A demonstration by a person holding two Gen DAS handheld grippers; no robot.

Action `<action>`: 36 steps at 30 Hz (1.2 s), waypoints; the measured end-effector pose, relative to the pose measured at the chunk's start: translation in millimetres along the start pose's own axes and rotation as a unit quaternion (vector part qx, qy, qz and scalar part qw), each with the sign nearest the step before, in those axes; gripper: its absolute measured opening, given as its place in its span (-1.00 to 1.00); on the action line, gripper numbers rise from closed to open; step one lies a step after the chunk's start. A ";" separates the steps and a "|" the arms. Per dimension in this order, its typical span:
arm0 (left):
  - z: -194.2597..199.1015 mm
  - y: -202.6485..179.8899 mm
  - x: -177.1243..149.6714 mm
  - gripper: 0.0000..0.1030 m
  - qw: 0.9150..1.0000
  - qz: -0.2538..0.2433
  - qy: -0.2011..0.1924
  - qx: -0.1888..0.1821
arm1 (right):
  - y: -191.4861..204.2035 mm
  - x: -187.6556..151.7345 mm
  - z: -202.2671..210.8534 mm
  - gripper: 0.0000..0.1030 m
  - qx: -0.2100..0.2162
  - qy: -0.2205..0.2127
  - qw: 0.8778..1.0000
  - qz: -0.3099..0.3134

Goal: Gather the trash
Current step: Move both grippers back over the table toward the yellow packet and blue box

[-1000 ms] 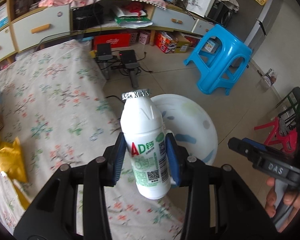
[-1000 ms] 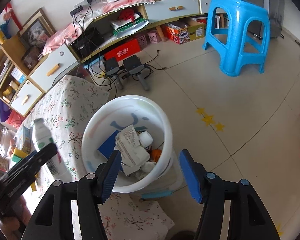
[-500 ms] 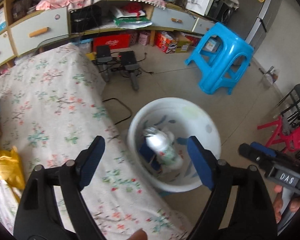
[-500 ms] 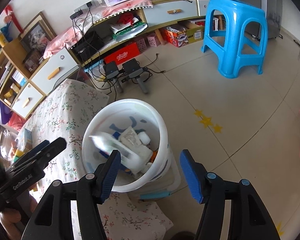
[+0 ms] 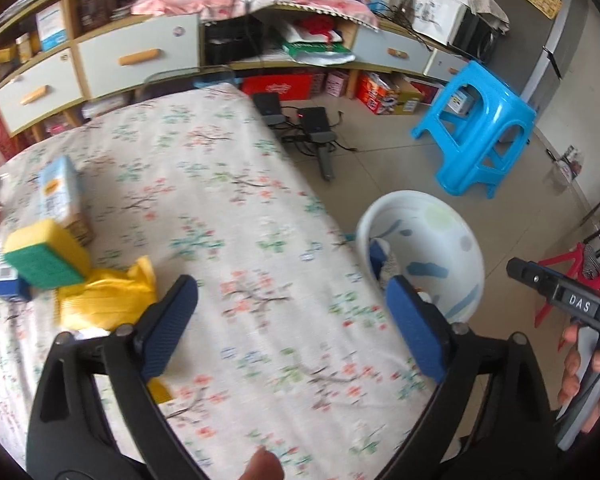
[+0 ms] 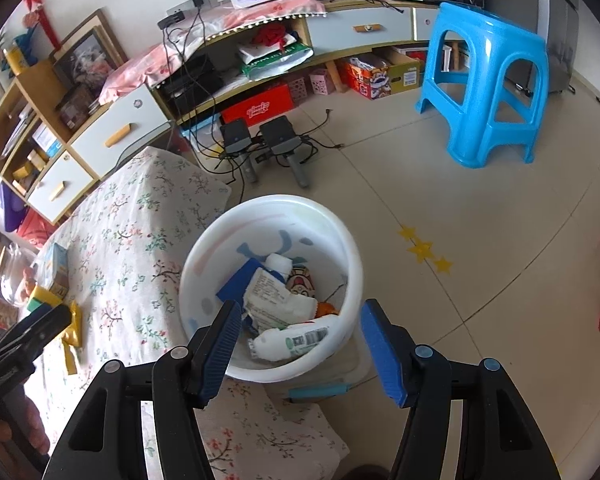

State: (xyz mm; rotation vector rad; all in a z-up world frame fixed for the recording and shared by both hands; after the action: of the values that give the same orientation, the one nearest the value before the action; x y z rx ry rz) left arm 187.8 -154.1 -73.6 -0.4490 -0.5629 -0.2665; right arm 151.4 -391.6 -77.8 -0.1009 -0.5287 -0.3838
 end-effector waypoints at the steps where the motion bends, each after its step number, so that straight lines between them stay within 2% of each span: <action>1: 7.5 5.8 -1.0 0.92 1.000 -0.001 -0.006 0.005 | 3.4 0.2 0.4 0.25 0.002 -0.001 1.000 0.002; 10: 54.8 63.6 -16.6 0.97 0.998 0.013 -0.031 0.054 | 56.7 -0.7 7.1 0.43 0.024 -0.011 0.999 0.039; 17: 88.1 125.6 -30.3 0.97 0.992 0.045 -0.046 0.105 | 122.9 -8.2 10.8 0.49 0.048 -0.008 0.996 0.077; 20: 97.3 153.2 -40.1 0.97 0.989 0.071 -0.053 0.116 | 153.2 -13.9 10.2 0.52 0.055 -0.006 0.994 0.098; 23: 104.9 183.5 -50.5 0.97 0.984 0.108 -0.063 0.129 | 192.6 -24.3 5.0 0.54 0.061 0.000 0.990 0.128; 26: 108.0 206.4 -61.7 0.97 0.981 0.141 -0.051 0.127 | 230.9 -36.2 -1.4 0.54 0.068 0.006 0.985 0.159; 29: 117.3 226.7 -71.8 0.97 0.975 0.164 -0.052 0.142 | 264.4 -49.7 -5.3 0.54 0.074 0.009 0.978 0.192; 31: 121.5 239.5 -79.7 0.97 0.970 0.182 -0.048 0.152 | 284.2 -59.8 -6.6 0.54 0.080 0.009 0.974 0.212; 36: 128.6 262.7 -91.6 0.97 0.963 0.219 -0.039 0.150 | 321.1 -78.9 -14.7 0.54 0.096 0.016 0.963 0.252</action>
State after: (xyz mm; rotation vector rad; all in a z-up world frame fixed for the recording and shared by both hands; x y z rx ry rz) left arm 150.0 147.0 -116.6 -0.2806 -0.5551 0.2604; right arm 218.4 -71.6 -129.3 -0.0382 -0.4868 0.1639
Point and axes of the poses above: each gripper's, at about its wrist camera, not at the fingertips, and z roughly against the way its jaws point, y to its left, x to its top, the point moved 9 cm from there along -z, roughly the way its jaws point, and after that the axes turned 13 degrees about -x, right-handed, at the moved point
